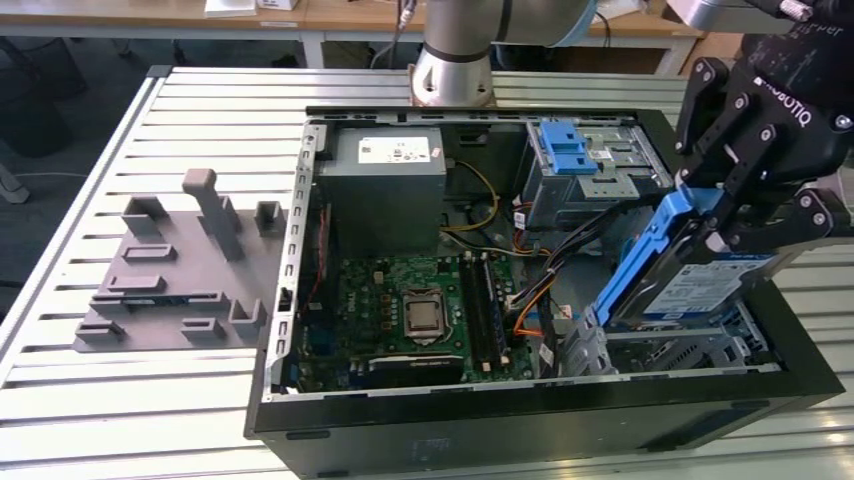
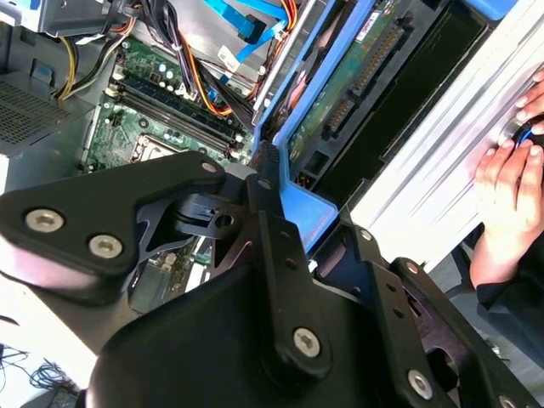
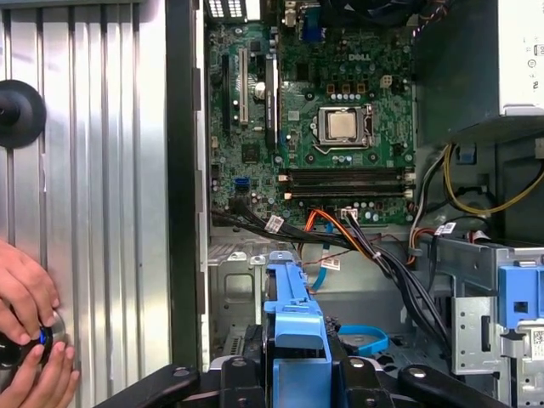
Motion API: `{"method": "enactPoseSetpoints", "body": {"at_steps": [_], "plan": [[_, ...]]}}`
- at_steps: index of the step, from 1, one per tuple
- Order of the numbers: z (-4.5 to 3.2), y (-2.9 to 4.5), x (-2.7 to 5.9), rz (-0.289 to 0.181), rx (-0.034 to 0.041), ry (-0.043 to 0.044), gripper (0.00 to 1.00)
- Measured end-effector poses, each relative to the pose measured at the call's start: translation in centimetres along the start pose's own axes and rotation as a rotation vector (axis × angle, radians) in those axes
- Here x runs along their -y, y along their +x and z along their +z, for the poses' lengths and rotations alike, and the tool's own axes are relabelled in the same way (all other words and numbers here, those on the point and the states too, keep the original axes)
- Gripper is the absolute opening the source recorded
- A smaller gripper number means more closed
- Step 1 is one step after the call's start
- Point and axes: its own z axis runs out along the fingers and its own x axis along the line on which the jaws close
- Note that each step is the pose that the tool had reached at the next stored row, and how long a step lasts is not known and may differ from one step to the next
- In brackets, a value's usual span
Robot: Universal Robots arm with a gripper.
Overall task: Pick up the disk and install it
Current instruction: 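Insert the disk into the insertion slot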
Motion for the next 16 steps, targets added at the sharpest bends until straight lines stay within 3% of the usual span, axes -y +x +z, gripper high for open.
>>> {"method": "enactPoseSetpoints", "body": {"at_steps": [16], "plan": [[0.82, 0.01, 0.02, 0.001, 0.0, -0.0001, 0.36]]}}
